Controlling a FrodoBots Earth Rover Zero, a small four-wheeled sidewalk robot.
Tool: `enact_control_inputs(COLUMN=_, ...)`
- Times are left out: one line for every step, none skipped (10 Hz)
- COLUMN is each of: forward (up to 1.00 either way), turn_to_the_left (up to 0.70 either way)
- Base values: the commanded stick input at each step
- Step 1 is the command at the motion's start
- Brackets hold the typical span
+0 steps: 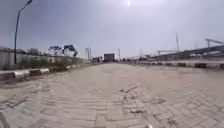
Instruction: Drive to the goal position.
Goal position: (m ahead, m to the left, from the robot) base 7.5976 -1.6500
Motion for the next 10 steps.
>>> enact_control_inputs(forward=1.0, turn_to_the_left=0.0)
enact_control_inputs(forward=1.0, turn_to_the_left=0.0)
enact_control_inputs(forward=1.0, turn_to_the_left=0.0)
enact_control_inputs(forward=1.0, turn_to_the_left=0.0)
enact_control_inputs(forward=1.0, turn_to_the_left=-0.03)
enact_control_inputs(forward=1.0, turn_to_the_left=-0.07)
enact_control_inputs(forward=1.0, turn_to_the_left=-0.13)
enact_control_inputs(forward=1.0, turn_to_the_left=-0.23)
enact_control_inputs(forward=1.0, turn_to_the_left=-0.21)
enact_control_inputs(forward=1.0, turn_to_the_left=-0.11)
